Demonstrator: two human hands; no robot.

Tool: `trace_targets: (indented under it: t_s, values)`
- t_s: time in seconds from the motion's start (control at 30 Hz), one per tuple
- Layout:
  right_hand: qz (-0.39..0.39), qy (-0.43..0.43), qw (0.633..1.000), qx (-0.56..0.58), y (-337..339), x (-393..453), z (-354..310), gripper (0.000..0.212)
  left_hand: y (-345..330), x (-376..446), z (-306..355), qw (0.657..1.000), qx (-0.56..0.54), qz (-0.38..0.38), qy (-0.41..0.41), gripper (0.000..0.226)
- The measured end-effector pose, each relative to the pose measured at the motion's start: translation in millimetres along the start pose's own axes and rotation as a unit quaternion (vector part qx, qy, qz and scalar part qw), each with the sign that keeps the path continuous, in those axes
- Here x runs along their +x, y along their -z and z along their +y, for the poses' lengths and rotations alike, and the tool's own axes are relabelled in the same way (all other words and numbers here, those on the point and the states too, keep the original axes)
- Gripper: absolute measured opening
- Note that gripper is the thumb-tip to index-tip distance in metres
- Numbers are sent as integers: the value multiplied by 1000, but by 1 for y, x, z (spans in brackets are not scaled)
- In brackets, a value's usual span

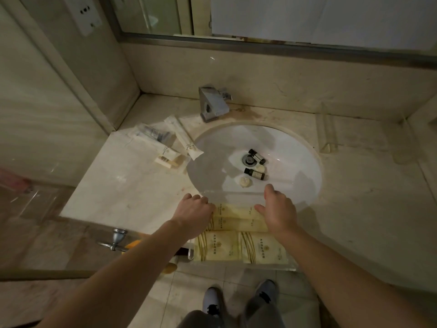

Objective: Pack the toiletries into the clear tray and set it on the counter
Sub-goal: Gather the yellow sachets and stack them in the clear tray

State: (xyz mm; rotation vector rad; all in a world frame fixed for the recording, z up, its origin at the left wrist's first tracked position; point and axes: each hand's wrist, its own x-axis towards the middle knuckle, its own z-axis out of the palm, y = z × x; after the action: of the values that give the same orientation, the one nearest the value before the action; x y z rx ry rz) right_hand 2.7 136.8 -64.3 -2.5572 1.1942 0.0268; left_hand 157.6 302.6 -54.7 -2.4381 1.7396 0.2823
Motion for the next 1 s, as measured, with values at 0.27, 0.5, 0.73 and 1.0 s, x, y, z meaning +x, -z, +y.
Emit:
trace_targets:
  t_s: [0.27, 0.5, 0.73, 1.0]
  values:
    - [-69, 48, 995, -46, 0, -6, 4, 48, -5, 3, 4, 998, -16, -17, -63, 25]
    - [-66, 61, 995, -46, -2, -8, 6, 43, -11, 1, 2, 997, -17, -24, -73, 26]
    - [-25, 61, 998, 18, 4, -6, 5, 39, 0, 1, -2, 989, -149, -3, -3, 31]
    - [35, -30, 986, 158, 18, 14, -3, 23, 17, 8, -18, 972, -213, 41, 90, 27]
